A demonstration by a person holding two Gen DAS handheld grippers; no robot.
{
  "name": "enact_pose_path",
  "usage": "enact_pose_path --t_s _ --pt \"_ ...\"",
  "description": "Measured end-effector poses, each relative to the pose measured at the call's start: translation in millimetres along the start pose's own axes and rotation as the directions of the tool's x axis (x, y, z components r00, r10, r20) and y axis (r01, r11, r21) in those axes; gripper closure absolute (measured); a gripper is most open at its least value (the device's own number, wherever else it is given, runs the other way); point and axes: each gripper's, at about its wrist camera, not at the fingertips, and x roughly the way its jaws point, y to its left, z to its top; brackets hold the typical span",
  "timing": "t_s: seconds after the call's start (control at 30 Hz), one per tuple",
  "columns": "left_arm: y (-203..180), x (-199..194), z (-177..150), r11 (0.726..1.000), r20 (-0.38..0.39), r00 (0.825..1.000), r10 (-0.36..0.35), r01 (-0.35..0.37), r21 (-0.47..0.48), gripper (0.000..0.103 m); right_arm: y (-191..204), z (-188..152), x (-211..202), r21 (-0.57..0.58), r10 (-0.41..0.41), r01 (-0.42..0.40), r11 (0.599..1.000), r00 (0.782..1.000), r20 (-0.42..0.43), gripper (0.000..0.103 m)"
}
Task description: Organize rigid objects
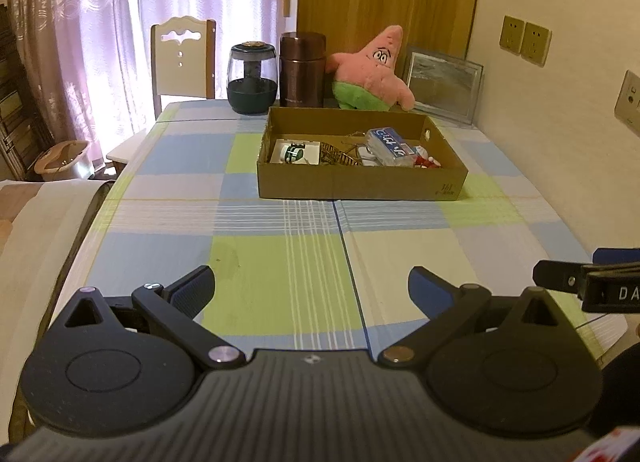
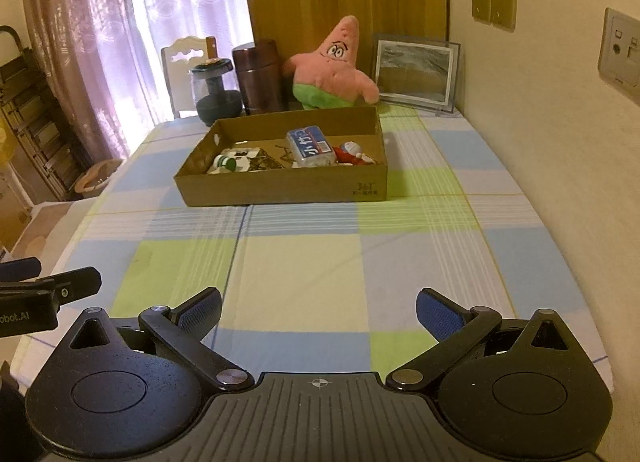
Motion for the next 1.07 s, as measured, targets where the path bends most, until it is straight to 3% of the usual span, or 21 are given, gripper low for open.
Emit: enact_pose_path --t_s 0.4,1.07 --pt "-5 -28 -4 1.0 0.016 1.0 0.004 -0.004 0.011 0.001 10 -6 -26 -0.021 0.013 -0.013 1.0 1.0 0.021 0.002" --pt "-2 -33 -6 1.0 0.023 1.0 -0.008 0.008 0.004 0.001 15 -7 -30 -0.031 0.018 -0.017 0.999 0.999 0.031 0.002"
